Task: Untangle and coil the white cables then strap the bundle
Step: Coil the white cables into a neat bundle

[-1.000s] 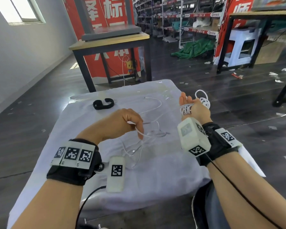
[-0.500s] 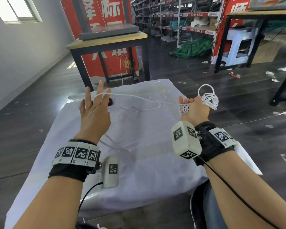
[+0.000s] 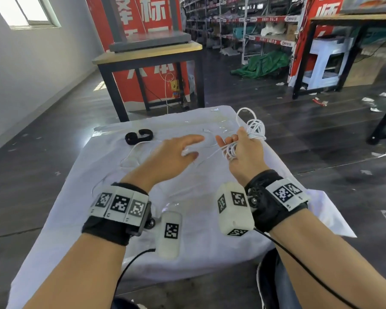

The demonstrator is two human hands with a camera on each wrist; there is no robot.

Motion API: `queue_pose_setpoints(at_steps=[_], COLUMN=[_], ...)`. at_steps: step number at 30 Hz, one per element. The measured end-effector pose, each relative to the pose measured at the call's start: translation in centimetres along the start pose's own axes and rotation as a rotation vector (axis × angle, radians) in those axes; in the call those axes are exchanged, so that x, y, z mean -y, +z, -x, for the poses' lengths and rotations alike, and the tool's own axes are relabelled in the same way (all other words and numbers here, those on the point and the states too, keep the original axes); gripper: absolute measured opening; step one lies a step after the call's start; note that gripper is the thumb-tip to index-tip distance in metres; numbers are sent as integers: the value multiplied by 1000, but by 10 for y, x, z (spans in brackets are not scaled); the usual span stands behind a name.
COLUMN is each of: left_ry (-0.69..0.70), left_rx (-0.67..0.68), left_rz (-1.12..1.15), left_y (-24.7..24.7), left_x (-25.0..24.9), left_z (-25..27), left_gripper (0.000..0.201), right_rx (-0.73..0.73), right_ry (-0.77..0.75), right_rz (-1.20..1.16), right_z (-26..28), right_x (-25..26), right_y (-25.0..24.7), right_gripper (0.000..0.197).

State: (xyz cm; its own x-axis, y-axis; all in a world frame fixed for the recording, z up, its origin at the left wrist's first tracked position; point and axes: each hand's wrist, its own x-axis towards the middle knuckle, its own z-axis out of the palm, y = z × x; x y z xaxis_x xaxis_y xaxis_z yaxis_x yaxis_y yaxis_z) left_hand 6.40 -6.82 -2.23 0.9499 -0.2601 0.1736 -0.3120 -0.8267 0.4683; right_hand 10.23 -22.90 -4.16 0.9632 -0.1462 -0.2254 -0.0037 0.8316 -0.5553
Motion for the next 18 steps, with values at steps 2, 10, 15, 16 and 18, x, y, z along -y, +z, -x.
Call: queue_pose_setpoints(at_steps=[2,10,15,16,18], left_ry=[68,-12,-51,-53,-45], left_rx=[151,421,502,491,433], left_rz=[-79,170,362,372,373], left_y=[15,6,-13,-16,-20], left_x=[-1,-14,-26,-25,-22], left_z=[-2,7,15,16,18], left_gripper=[35,17,25,24,22], right_rx=[16,-72,52,120,263], right_ry=[30,4,-67,-63,-25], right_rz=[-7,52,568,676,871], right_z=[1,-4,2,4,9], right_x=[-2,3,1,1,0], right_y=[1,-1,0,-1,-2], right_gripper=[27,19,24,24,23])
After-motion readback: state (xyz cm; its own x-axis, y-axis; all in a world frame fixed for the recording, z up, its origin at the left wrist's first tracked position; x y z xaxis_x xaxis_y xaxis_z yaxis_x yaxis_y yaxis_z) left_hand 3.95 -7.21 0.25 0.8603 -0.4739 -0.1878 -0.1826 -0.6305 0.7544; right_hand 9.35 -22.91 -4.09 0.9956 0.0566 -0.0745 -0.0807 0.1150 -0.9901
